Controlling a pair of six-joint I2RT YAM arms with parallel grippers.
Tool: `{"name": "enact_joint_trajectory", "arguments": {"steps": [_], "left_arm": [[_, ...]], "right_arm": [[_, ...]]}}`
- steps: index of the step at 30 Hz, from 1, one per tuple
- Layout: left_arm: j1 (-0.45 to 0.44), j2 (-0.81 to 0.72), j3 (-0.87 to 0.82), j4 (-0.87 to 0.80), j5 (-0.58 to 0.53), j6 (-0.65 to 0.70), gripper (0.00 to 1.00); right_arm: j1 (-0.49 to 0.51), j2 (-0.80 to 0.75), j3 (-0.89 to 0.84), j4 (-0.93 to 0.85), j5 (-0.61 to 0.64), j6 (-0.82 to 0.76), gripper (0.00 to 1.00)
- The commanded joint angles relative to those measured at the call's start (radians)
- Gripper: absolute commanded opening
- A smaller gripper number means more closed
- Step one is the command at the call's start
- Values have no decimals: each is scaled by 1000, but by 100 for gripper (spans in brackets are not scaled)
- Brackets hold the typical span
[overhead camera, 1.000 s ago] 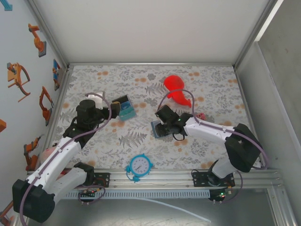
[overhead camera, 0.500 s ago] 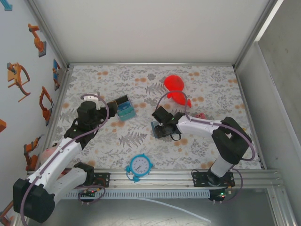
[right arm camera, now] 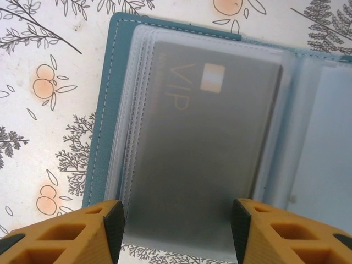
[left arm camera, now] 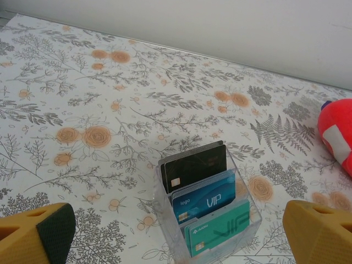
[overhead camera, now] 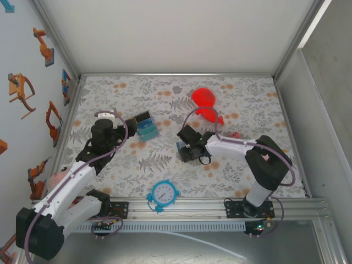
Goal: Take the credit cards out of the card holder
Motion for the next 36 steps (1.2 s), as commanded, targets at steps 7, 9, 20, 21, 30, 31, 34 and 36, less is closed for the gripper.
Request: {"name": "enact_joint_trajectory", "arguments": {"steps": [7,9,20,21,30,31,34,36], "left_arm": [[-1,0,6,5,-16,-15,97],[-1,-1,6,5,-15,-16,97],[-3,-22,3,7,-14,-7,97],[-3,-24,0,13,-14,-7,97],[-17,-59,-38,69,0,2,97],[-20,-65,-45,79,1,3,97],[-31,-89,-64,104,-7,4,97],[-40,-106,-77,126,-15,5,97]], "right_arm": [[-22,27,-38,41,-22,22,54],[-34,30,-50,44,-16,21,53],[-89,12,-98,108,-75,18,34],[-94,4,-99,112,-76,20,31],[-99,-56,-99,172,-175,-29,17],[-97,-61,-99,178,-191,-33,16],[-88,-80,-102,192,-239,-48,13],[-78,-95,-105,198,-259,-58,13]]}}
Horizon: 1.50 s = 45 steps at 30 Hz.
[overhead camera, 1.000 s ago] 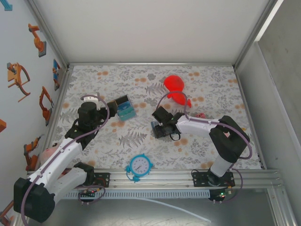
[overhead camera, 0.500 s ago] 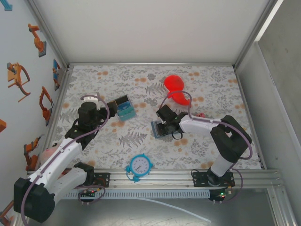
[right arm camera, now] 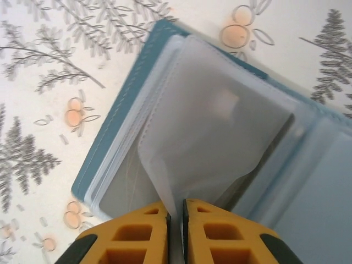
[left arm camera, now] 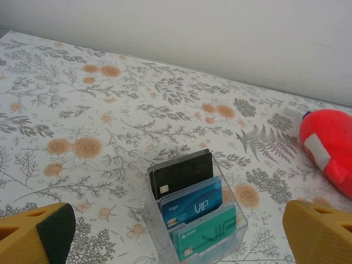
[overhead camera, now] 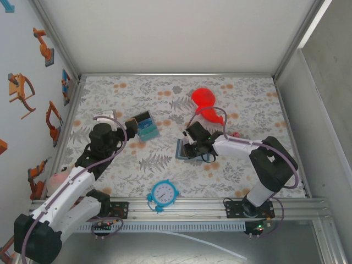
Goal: Take the credit cards out of the card holder
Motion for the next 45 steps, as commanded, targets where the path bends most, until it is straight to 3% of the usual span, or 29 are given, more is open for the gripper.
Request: {"name": "enact_joint_trajectory", "arguments": {"steps": [1,15,27,31,38,45], "left_arm": [[-18,-36,-26,72,-17,6,97],[-115,-81,-52,148,-99,65,97],[-203,-47,-30,158,-163,148,97],[-220,-13,-19,164,-167,162,97],[-262,46,12,138,-158,224,97],[-361,128,39,114,-184,290,97]], "right_arm": [[19,-50,-14,26,-68,-29,13],[13,-124,-81,-23,67,-10,16],[-66,-184,-137,-22,102,2,20],[-86,-187,-142,-18,92,-6,27],[-109,-212,-142,-45,158,21,27],[-147,-290,-152,-76,239,80,23]]}}
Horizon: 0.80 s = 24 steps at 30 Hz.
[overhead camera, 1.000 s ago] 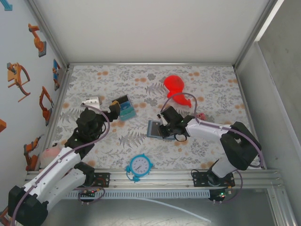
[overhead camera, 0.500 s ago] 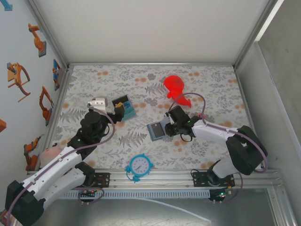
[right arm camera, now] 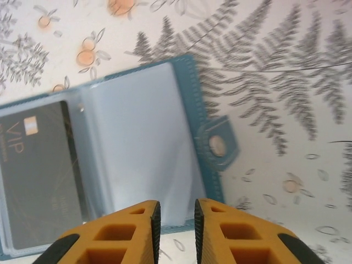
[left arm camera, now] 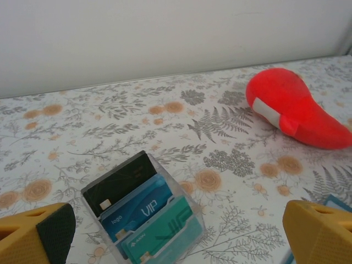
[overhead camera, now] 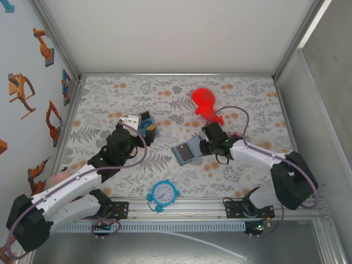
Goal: Take the credit cards out of the card holder
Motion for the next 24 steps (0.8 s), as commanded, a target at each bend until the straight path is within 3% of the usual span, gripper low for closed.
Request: {"name": "enact_joint_trajectory", "arguments": {"steps": [1,5,12,20,24], "left_arm": [[-42,37,31,-8,-23,52,97],[-92,125,53,-8,-33,22,97],[-223,356,109,24,-92,44,97],[-254,546,142,53,-67,-50,97],[-257,602,147,51,-59,-58,97]], "right_arm": [[-17,-58,-15,-32,69,50,22],[-31,-115,-12,-44,72,78,22],[-33,-145,39,-84,-62,95,22],[-33,-55,78,-49,-258,114,21],[-33,25,110,-48,-294,110,20]]}}
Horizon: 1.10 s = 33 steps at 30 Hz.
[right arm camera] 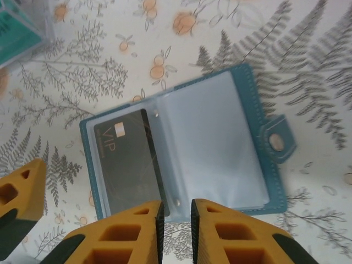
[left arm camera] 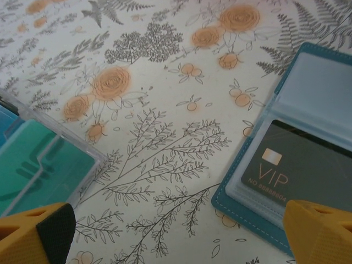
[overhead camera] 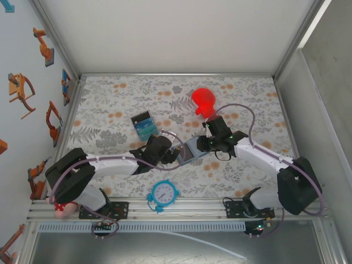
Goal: Take the credit cards out of the card holder
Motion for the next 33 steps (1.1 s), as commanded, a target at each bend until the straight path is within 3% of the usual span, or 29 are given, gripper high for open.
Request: {"name": "enact_joint_trajectory", "arguments": {"steps": [1,19,33], "left_arm": [[-8,39,35,21,6,-30,97],[-14,179,83,-7,-25,-3,97],[-27,198,109,-43,-62,18,97]], "right_arm": [[-5,60,49,1,-71,11,19],[-68,282,39,169,-319,15,23],[-88,330,2,230,-353,43,22]]}}
